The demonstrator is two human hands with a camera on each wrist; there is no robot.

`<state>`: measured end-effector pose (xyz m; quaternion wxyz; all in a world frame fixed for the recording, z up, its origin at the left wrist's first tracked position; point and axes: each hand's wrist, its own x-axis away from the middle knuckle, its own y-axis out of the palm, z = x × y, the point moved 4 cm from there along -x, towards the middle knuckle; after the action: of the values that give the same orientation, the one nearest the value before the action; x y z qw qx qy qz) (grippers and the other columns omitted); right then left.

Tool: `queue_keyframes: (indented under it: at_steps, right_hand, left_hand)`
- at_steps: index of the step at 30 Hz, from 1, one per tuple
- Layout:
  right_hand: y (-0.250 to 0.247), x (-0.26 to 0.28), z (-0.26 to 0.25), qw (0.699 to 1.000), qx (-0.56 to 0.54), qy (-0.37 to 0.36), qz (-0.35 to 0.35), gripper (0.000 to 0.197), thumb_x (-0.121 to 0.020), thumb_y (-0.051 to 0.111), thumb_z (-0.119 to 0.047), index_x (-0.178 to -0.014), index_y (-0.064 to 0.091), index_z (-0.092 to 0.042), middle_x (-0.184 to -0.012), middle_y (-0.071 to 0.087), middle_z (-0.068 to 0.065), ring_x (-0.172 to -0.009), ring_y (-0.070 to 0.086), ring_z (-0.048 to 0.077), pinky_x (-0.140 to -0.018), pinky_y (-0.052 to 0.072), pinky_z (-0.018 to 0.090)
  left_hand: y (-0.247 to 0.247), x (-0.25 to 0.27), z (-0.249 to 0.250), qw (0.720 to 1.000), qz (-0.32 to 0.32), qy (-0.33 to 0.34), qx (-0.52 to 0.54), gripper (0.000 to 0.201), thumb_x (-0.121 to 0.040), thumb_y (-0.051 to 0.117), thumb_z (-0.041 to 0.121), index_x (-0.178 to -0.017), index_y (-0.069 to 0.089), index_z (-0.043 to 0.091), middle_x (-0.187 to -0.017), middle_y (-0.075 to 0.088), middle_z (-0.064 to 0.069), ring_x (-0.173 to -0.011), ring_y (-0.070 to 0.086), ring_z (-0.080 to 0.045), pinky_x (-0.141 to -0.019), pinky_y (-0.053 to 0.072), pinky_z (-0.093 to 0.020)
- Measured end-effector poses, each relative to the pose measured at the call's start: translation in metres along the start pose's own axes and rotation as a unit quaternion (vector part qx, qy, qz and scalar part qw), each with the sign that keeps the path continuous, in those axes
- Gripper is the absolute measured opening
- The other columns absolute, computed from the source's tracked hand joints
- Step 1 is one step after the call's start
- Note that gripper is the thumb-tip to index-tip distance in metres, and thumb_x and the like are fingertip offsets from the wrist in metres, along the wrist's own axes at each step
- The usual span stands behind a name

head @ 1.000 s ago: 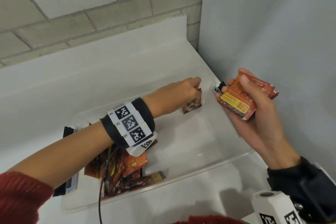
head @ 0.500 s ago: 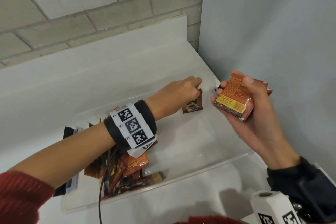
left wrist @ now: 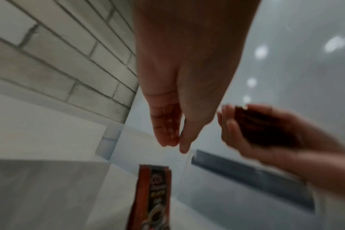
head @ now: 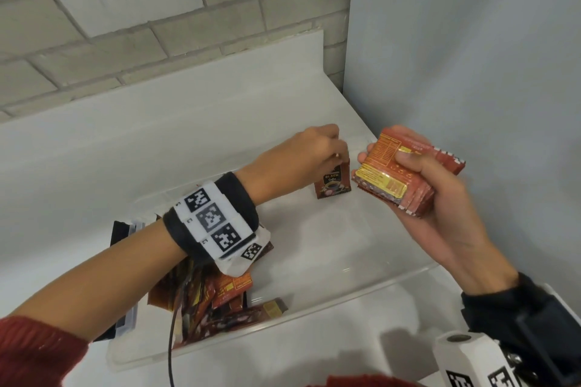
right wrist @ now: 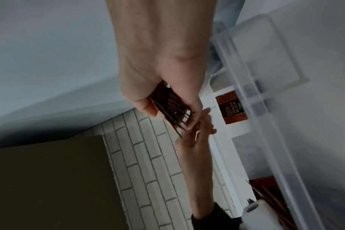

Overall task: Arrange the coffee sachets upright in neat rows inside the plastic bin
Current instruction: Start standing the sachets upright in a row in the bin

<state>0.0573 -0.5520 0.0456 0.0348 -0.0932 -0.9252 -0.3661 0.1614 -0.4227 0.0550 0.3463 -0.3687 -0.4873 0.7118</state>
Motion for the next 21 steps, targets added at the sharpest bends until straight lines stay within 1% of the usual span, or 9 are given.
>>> queue_keyframes:
  at_steps: [1,3,6,9,12,14,16,19,21]
  right_hand:
    - [-0.001,-0.001,0.0,1.0,0.01,-0.001,0.001,0.034,-0.077,0.058,-0.01,-0.11,0.063,-0.016,-0.098,0.07,0.007,-0.091,0.07,0.021,-0.079,0.057,0.032]
    - [-0.001,-0.001,0.001,0.999,0.034,-0.001,0.003,0.033,-0.077,0.06,-0.013,-0.109,0.065,-0.018,-0.097,0.071,0.003,-0.088,0.07,0.017,-0.074,0.057,0.029]
    - [0.0,-0.001,0.002,0.999,0.05,0.008,-0.009,0.035,-0.079,0.06,-0.015,-0.114,0.064,-0.017,-0.104,0.071,0.005,-0.094,0.07,0.02,-0.075,0.058,0.031]
    - [0.003,-0.001,0.003,0.998,0.056,0.016,-0.028,0.038,-0.086,0.056,-0.015,-0.124,0.059,-0.012,-0.116,0.068,0.009,-0.106,0.067,0.025,-0.08,0.056,0.034]
    - [0.01,0.0,0.004,0.996,0.06,0.026,-0.065,0.041,-0.092,0.05,-0.021,-0.131,0.056,-0.011,-0.129,0.063,0.01,-0.117,0.061,0.024,-0.086,0.054,0.035]
    - [0.011,0.0,0.005,0.995,0.06,0.032,-0.073,0.041,-0.085,0.057,-0.037,-0.121,0.066,-0.02,-0.124,0.066,0.007,-0.107,0.066,0.02,-0.078,0.057,0.034]
    - [0.01,0.0,0.005,0.995,0.06,0.032,-0.075,0.055,-0.072,0.067,-0.055,-0.116,0.069,-0.023,-0.121,0.068,0.007,-0.102,0.068,0.02,-0.075,0.058,0.037]
    - [0.008,-0.003,0.006,0.997,0.052,0.036,-0.053,0.086,-0.051,0.076,-0.067,-0.119,0.067,-0.015,-0.105,0.07,0.009,-0.091,0.069,0.019,-0.073,0.059,0.041]
    - [0.006,-0.005,0.008,0.996,0.046,0.058,-0.041,0.109,-0.042,0.081,-0.069,-0.128,0.056,-0.008,-0.101,0.068,0.013,-0.087,0.069,0.024,-0.073,0.058,0.043]
  left_hand:
    - [-0.008,0.0,0.0,0.999,0.008,-0.019,0.046,0.021,-0.096,0.054,0.017,-0.101,0.07,0.005,-0.09,0.059,-0.008,-0.074,0.054,-0.014,-0.068,0.048,-0.029]
    - [-0.027,0.003,0.004,0.991,0.034,-0.049,0.122,0.031,-0.099,0.047,0.027,-0.105,0.068,0.006,-0.091,0.064,-0.005,-0.075,0.058,-0.009,-0.072,0.049,-0.023]
    - [-0.043,0.008,0.014,0.959,0.021,-0.095,0.266,0.028,-0.098,0.051,0.03,-0.112,0.067,0.011,-0.092,0.067,0.004,-0.081,0.064,-0.007,-0.075,0.054,-0.024]
    - [-0.043,0.013,0.024,0.924,-0.019,-0.109,0.366,0.036,-0.086,0.068,0.025,-0.12,0.062,0.014,-0.096,0.068,0.001,-0.089,0.064,-0.013,-0.084,0.054,-0.037]
    - [-0.042,0.014,0.029,0.9,-0.021,-0.11,0.422,0.04,-0.081,0.072,0.01,-0.119,0.06,0.013,-0.093,0.066,-0.003,-0.084,0.061,-0.011,-0.085,0.052,-0.037]
    - [-0.045,0.015,0.029,0.889,-0.008,-0.114,0.444,0.038,-0.08,0.073,0.009,-0.114,0.061,0.019,-0.088,0.066,0.006,-0.083,0.06,-0.009,-0.084,0.053,-0.033]
    - [-0.049,0.017,0.027,0.885,0.008,-0.11,0.453,0.032,-0.08,0.072,0.011,-0.108,0.063,0.023,-0.087,0.067,0.013,-0.084,0.06,-0.009,-0.084,0.052,-0.031]
    - [-0.056,0.019,0.025,0.881,0.041,-0.091,0.462,0.02,-0.08,0.071,0.006,-0.097,0.067,0.017,-0.091,0.068,0.007,-0.089,0.063,-0.015,-0.085,0.052,-0.028]
    - [-0.057,0.021,0.025,0.877,0.049,-0.075,0.472,0.015,-0.08,0.07,0.004,-0.092,0.067,0.014,-0.093,0.069,-0.003,-0.093,0.065,-0.023,-0.085,0.055,-0.036]
